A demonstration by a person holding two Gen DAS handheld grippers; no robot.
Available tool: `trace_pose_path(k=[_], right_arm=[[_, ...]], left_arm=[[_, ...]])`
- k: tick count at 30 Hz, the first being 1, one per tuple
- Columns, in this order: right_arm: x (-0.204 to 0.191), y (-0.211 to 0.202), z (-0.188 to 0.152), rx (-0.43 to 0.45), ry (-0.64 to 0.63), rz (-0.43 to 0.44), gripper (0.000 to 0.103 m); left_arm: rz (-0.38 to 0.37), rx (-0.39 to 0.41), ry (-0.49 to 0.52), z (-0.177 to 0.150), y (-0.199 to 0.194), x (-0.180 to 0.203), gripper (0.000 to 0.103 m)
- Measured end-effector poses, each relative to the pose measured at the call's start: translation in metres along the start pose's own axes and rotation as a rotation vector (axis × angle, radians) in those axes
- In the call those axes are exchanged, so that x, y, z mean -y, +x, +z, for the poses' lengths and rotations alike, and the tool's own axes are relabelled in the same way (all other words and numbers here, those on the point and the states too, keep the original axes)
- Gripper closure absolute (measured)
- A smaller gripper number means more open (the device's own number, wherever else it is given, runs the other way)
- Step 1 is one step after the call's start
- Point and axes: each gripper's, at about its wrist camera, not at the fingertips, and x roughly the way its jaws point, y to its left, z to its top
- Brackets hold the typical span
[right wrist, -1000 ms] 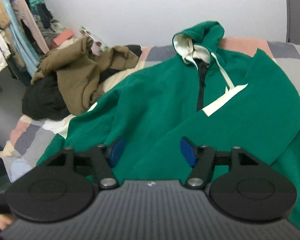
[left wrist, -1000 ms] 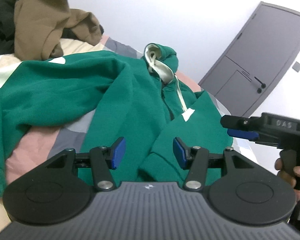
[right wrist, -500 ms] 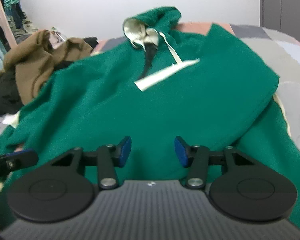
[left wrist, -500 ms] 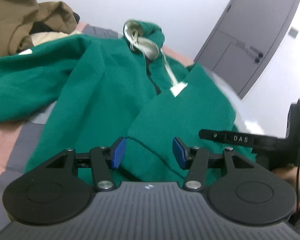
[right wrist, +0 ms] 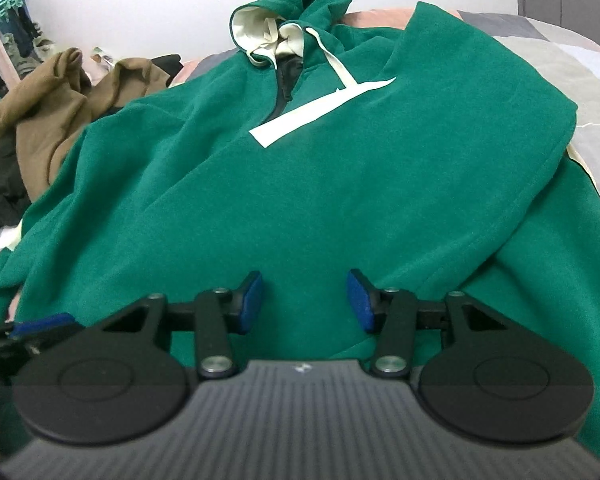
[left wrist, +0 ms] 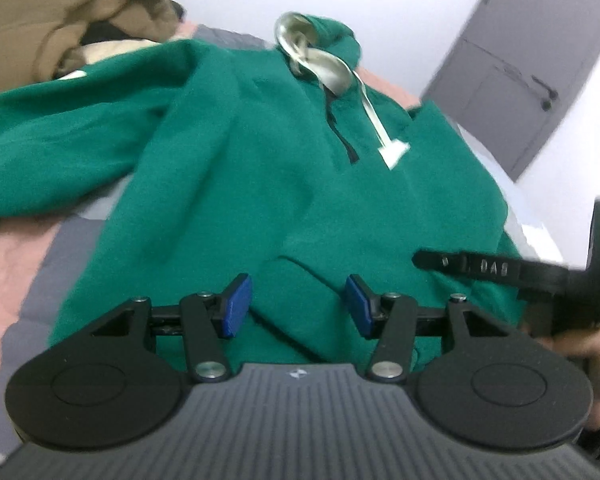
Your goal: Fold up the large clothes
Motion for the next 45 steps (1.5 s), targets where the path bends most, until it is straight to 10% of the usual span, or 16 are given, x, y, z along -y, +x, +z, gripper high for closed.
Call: trace_pose_path(k=[14,20,33,45], right_arm=[[-0.006,-0.014,-0.008,0.024,-0.032,-0.057,0.055],[-0.006,-0.017,-0.010,0.030,-0.026,-0.063,0.055],[-0.006,-0.018,-0.012,0.037,-0.029,-0.068,0.055],[-0.006,-0.017,-0.013,0.042,-0.026,-0.068,0.054]], left_arm=[[0.270,0.216,-0.507,0.000,-0.082,-0.099,0.041],[0.272,0.226,-0.748,-0.008,-0.085,-0.147,0.041],[0.316,0.434,-1.024,-0.019,-0.121,-0.200,0.041],[0.431,0.532,-1.070,-0.021,-0.147,-0.220,0.041]])
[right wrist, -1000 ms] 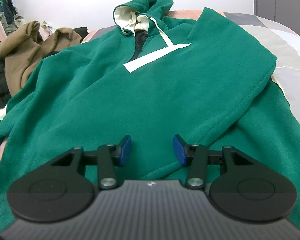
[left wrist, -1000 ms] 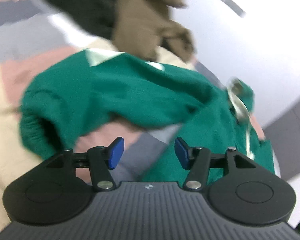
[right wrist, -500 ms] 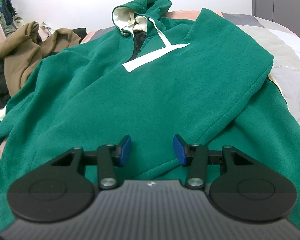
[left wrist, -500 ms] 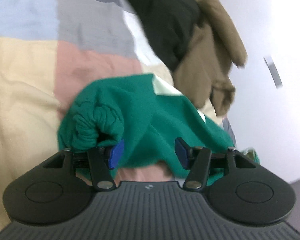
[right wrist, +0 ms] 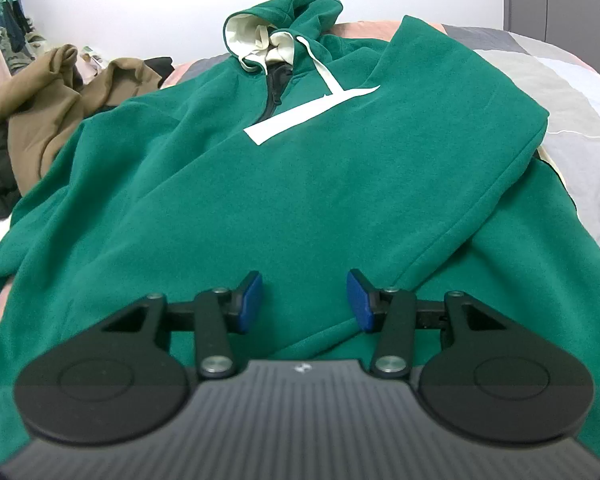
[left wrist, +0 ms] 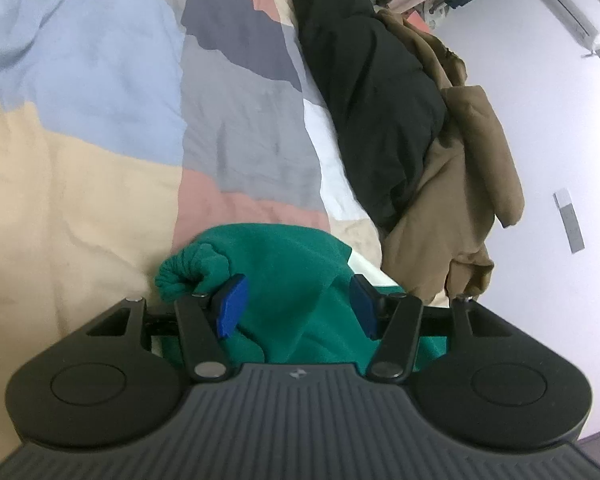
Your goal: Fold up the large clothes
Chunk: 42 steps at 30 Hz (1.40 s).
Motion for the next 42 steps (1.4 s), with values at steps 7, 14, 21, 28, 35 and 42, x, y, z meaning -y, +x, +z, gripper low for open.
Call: trace_pose_path(k=[7,14,21,28,35,42], right_arm=[[-0.001,0.000,0.000,0.002,0.000,-0.001,0.054],[-0.001,0.000,-0.001,0.003,0.003,-0.001,0.054],[-0.001,0.000,-0.002,0.006,-0.001,-0.001,0.054],[-0.001,0.000,-0.002,0.009,-0.006,-0.003,0.054],[-0.002,0.001,-0.003,0.011,-0.018,-0.005,0.054],[0.001,-0.001,-0.003,0.013,-0.015,0.005,0.054]], left_arm=[[0.097,0.069,0.106,0.007,-0.033,0.003,0.041],[0.163,0.073,0.207,0.000,-0.037,0.009,0.031],[0.307,0.045,0.307,-0.010,-0.010,0.012,0.023],[0.418,-0.013,0.294,-0.013,0.019,-0.001,0.022],[0.375,-0.010,0.324,-0.012,0.010,0.005,0.063],[0.318,0.188,0.551,-0.006,-0.030,0.070,0.071]])
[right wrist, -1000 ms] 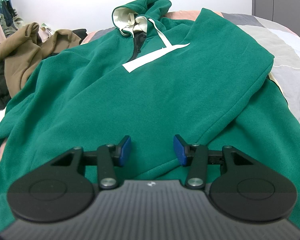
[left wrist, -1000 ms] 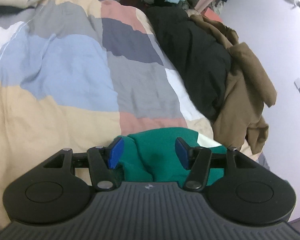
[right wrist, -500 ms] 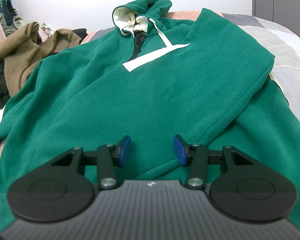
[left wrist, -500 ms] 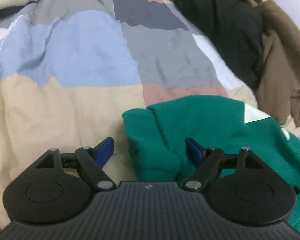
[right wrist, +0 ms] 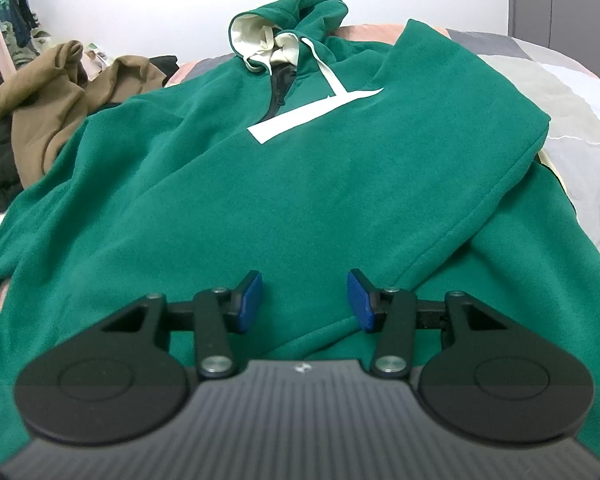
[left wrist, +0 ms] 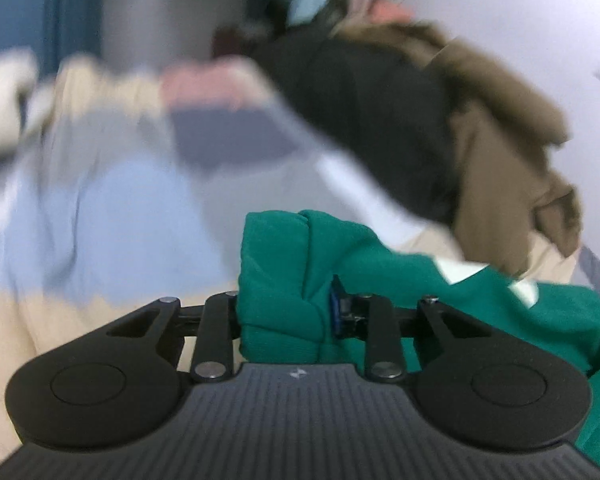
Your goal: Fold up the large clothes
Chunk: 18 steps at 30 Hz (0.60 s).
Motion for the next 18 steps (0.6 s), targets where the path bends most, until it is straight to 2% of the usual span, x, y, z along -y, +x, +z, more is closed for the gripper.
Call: trace_pose_path(k=[3,5,8,11,15,18], right_arm=[[0.003,-0.001,0.000,-0.002,0.012,0.010,0.054],[0.003,-0.002,0.001,-0.003,0.021,0.014,0.054],[0.005,-0.004,0.002,-0.004,0.040,0.023,0.054],[0.010,-0.009,0.003,0.005,0.058,0.030,0.053],[0.020,-0.018,0.006,0.028,0.097,0.027,0.053],[0.031,-0.027,0.009,0.060,0.140,0.019,0.053]], left_arm=[[-0.053,0.110,0.086,0.017,-0.037,0.032,0.071],[-0.116,0.182,0.159,0.025,-0.066,0.061,0.071],[-0.244,0.267,0.278,0.026,-0.112,0.112,0.071],[-0.383,0.329,0.403,0.011,-0.156,0.168,0.071],[-0.612,0.307,0.500,-0.025,-0.196,0.227,0.071],[-0.764,0.197,0.568,-0.064,-0.204,0.268,0.071]])
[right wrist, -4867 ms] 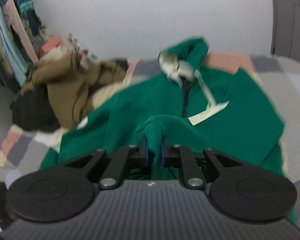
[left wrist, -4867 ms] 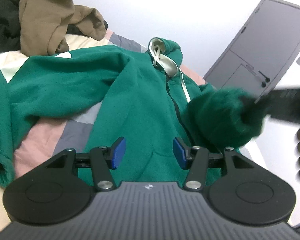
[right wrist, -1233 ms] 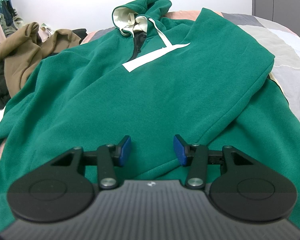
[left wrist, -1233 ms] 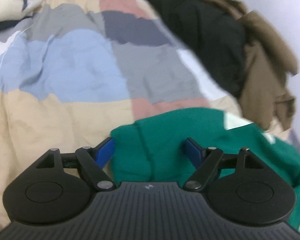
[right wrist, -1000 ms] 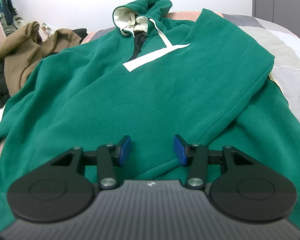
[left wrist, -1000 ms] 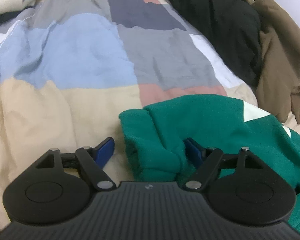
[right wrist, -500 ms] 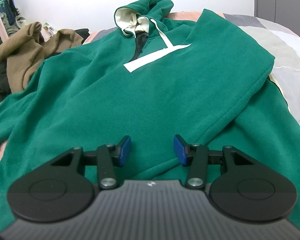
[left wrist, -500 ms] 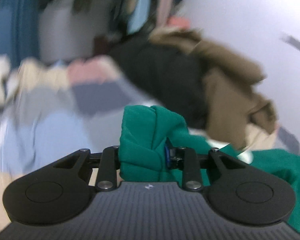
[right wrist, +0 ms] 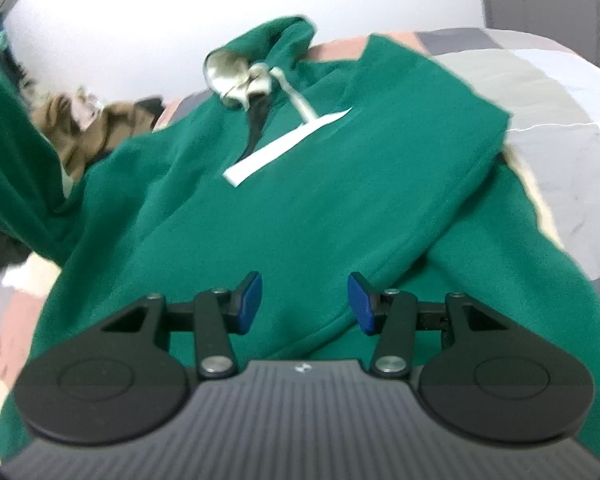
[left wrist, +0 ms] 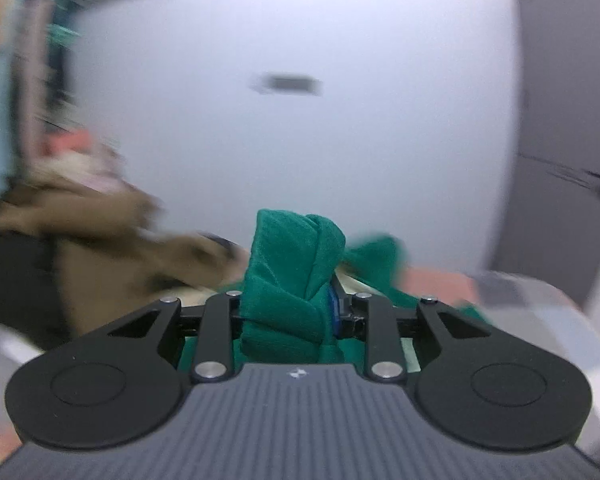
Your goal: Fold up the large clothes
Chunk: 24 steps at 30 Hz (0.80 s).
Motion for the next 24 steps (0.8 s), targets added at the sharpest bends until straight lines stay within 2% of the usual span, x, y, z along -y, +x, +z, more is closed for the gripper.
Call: trace_pose_path(k=[2,6,12,14,16,18,19,24], right_arm=[[0.007,-0.005,0.003,0.024,0.019,-0.011,0.053],[0.023,-0.010,0.006,0.058,0.054,-0.043,0.052],[0.047,-0.014,0.007,0.058,0.149,-0.022,0.051],[0.047,-0.016,0.008,0.068,0.141,-0.022,0.051],[0.046,-0.017,0.008,0.070,0.138,-0.019,0.051],[0.044,-0.016,0.008,0.066,0.135,-0.017,0.051],[0.043,-0.016,0.008,0.064,0.129,-0.018,0.051],[0.038,-0.021,0.009,0.072,0.108,-0.023,0.051]], left_arm=[[-0.113,-0.100,0.012,-0.013,0.023,0.029,0.071],[-0.217,-0.257,-0.027,-0.044,0.058,0.060,0.071],[-0.240,-0.302,-0.030,-0.068,0.066,0.061,0.067],[-0.258,-0.322,-0.060,-0.071,0.063,0.054,0.061],[-0.274,-0.344,-0.088,-0.080,0.059,0.045,0.039],[-0.313,-0.367,-0.110,-0.084,0.055,0.034,0.023],[-0.327,-0.372,-0.115,-0.086,0.051,0.028,0.020],[-0.365,-0.375,-0.164,-0.098,0.028,-0.013,0.018]])
